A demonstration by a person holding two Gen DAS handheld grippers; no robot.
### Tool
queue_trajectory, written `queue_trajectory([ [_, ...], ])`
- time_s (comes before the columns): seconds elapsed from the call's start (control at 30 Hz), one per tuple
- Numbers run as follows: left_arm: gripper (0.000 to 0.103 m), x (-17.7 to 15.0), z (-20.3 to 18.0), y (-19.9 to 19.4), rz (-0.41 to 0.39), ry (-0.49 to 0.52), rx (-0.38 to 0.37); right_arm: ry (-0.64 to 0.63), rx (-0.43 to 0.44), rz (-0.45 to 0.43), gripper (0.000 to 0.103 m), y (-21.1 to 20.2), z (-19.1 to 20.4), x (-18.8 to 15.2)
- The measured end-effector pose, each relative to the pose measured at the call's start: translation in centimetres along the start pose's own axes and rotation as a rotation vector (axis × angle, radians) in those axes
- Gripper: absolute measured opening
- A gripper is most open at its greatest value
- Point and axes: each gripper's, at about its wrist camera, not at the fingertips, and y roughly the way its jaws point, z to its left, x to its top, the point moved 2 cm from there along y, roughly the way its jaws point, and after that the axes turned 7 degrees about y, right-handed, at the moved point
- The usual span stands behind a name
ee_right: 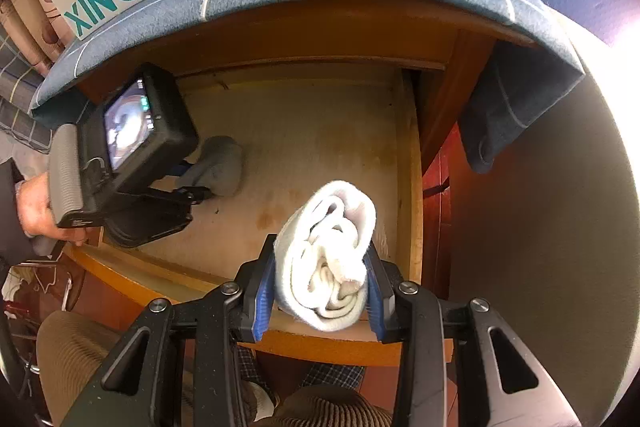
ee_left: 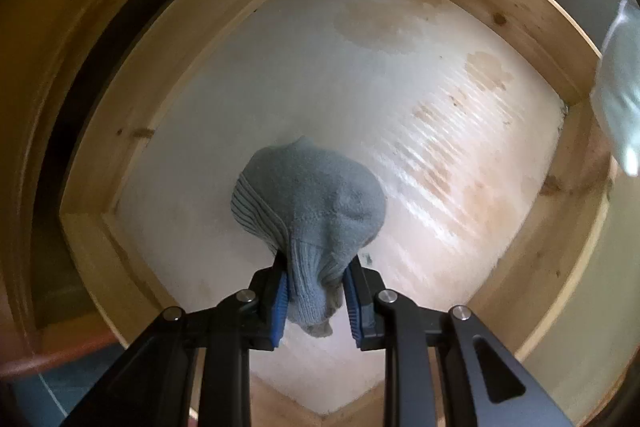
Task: Take underwear out of drawer
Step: 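Grasp the grey sock with the left gripper and lift it, then carry the grey sock into the white box and open the left gripper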
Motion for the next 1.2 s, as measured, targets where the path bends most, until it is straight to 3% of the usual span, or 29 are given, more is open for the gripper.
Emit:
queue_trajectory([
  [0.43,0.024,-4.5,0.8,-4.0,-0.052,-0.129,0.036,-0.016,-0.012,0.012,0.035,1.0,0.6,0.0],
  [0.67,0.024,-6.5,-0.1,-6.5,-0.117,-0.225,0.105,-0.024,-0.016,0.017,0.035,1.3,0.8,-0.2],
  [1.1,0.024,-9.5,-1.4,-11.4,-0.236,-0.412,0.150,-0.055,-0.029,0.012,0.035,1.2,1.6,-0.5],
  [1.2,0.024,-10.4,-1.0,-12.9,-0.268,-0.464,0.130,-0.062,-0.034,0.011,0.035,1.2,1.9,-0.5],
])
